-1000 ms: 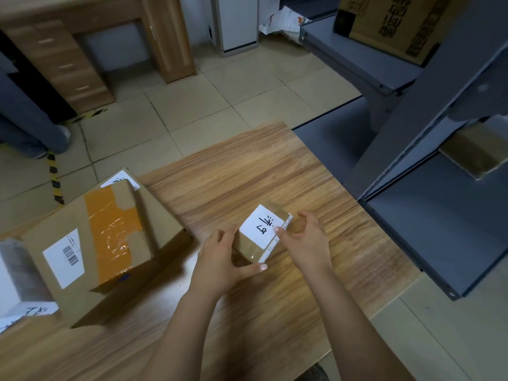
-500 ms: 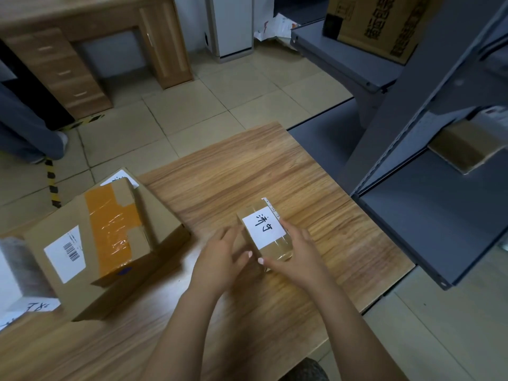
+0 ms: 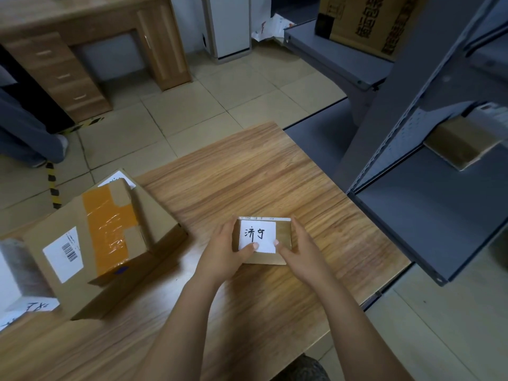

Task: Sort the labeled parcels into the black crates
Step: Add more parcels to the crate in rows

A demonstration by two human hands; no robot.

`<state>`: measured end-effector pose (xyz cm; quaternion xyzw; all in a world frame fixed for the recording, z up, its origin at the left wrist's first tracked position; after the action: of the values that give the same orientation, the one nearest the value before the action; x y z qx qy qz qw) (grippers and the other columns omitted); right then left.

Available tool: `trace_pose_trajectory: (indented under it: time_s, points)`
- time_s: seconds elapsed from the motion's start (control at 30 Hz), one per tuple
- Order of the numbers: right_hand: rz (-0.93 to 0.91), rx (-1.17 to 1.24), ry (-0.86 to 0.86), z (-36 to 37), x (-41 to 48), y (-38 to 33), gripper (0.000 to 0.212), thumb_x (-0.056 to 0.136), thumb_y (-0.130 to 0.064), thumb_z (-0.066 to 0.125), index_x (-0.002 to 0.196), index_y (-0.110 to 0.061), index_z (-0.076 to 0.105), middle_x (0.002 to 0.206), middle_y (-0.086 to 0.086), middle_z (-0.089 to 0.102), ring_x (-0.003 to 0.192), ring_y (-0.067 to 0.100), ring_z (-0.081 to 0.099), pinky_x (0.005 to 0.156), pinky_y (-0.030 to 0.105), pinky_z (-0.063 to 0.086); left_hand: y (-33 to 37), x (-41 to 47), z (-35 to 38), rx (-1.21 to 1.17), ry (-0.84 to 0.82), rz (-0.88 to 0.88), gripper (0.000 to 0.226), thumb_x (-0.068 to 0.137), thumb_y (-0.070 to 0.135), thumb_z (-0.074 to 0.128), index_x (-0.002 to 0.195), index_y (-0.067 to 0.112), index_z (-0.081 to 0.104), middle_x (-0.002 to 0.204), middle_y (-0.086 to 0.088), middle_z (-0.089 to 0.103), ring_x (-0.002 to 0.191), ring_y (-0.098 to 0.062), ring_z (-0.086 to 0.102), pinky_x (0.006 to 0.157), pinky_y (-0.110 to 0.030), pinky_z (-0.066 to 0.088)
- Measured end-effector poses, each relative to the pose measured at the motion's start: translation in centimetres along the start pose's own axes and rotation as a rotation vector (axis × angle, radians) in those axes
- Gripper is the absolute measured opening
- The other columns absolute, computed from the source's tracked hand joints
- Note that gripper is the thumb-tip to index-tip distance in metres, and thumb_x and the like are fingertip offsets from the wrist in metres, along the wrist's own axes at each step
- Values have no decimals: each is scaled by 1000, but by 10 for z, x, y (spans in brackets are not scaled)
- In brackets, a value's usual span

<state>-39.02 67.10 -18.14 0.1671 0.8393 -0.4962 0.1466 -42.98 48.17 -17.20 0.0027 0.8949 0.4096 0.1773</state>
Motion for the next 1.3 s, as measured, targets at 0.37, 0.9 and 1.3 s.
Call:
trace_pose_trajectory:
  time_s: [0.37,0.9,1.3]
  points:
    - [-183,-30,99,-10,-13,-63,78,91,-21,64,152,-36,18,142,-8,50,117,9,54,99,32,46,19,-29,-42,-208,263,20,63,85,26,71,141,28,43,127,6,41,108,-10,53,87,-21,41]
    - [-539,-9,437,-33,-72,-143,73,77,-9,78,138,-25,40,135,-6,43,116,-10,36,102,21,41,81,-90,-118,-209,628,458,44,79,7,74,117,22,60,125,4,51,119,6,44,97,-8,37]
    - [-457,-61,415,3,-82,-104,70,80,-11,76,140,-24,43,140,-1,37,112,-15,28,87,-10,21,46,-95,-94,-262,529,394,44,80,12,74,117,28,58,122,9,52,114,1,48,95,-18,42]
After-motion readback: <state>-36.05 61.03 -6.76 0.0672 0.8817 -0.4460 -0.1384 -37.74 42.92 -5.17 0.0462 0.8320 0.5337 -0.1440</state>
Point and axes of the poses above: each hand's wrist, its own x-axis towards the middle knuckle, its own z-axis out of the palm, y = z × x, the point moved 7 cm from there along x, towards the middle knuckle
